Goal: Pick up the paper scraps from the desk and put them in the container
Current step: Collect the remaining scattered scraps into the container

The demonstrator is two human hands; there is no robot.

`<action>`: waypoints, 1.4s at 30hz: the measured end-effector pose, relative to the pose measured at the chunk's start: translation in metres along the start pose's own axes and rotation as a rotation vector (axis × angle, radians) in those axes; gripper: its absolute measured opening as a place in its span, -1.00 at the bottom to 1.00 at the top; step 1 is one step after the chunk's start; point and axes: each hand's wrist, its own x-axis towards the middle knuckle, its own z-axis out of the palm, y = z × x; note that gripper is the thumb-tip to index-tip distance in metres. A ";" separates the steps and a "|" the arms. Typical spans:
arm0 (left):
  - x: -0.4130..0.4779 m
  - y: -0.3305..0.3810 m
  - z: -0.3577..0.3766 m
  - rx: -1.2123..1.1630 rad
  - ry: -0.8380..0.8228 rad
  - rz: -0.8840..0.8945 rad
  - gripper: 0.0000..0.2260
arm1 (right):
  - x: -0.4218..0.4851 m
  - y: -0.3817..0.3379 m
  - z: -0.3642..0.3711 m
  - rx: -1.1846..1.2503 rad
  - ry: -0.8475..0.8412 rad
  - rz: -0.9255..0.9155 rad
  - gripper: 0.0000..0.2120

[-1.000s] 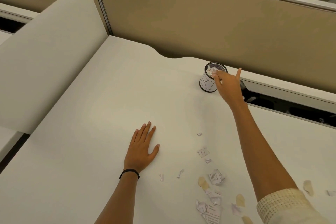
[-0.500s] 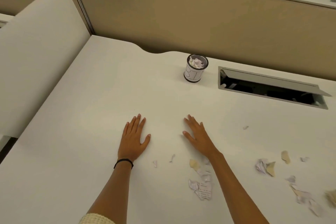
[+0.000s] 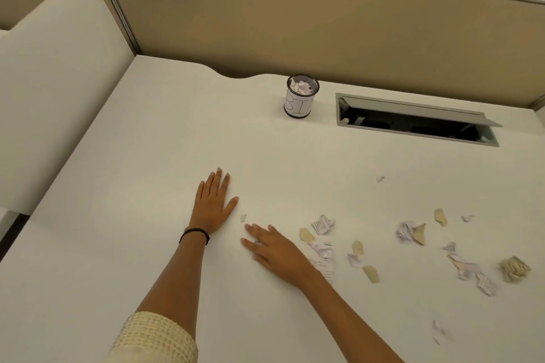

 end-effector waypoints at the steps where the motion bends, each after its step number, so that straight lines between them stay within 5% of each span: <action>1: 0.001 0.000 -0.002 0.007 -0.036 0.000 -0.03 | -0.005 0.003 0.000 -0.051 0.049 -0.030 -0.59; 6: -0.004 0.007 0.005 0.030 -0.113 -0.058 -0.39 | -0.035 0.031 -0.013 -0.248 0.149 0.028 -0.51; 10: -0.011 0.013 0.009 0.038 -0.166 -0.085 -0.39 | -0.059 0.059 -0.024 -0.254 0.059 0.251 -0.56; 16: -0.021 0.019 0.013 0.052 -0.179 -0.087 -0.39 | -0.094 0.076 -0.049 0.173 0.159 0.519 -0.51; 23: -0.025 0.022 0.011 0.032 -0.177 -0.086 -0.38 | -0.101 0.071 -0.063 0.256 -0.184 0.553 -0.16; 30: -0.030 0.013 0.010 0.021 -0.038 -0.048 -0.48 | -0.088 0.049 -0.057 0.334 -0.163 0.650 -0.44; 34: -0.032 0.013 0.011 -0.007 0.007 -0.039 -0.30 | -0.082 0.036 -0.054 0.374 0.059 0.634 -0.40; 38: -0.034 0.013 0.013 -0.023 0.036 -0.028 -0.26 | -0.078 0.033 -0.041 0.147 0.165 0.603 -0.86; 42: -0.035 0.013 0.013 -0.025 0.059 -0.028 -0.19 | -0.072 0.039 -0.035 0.240 0.101 0.635 -0.71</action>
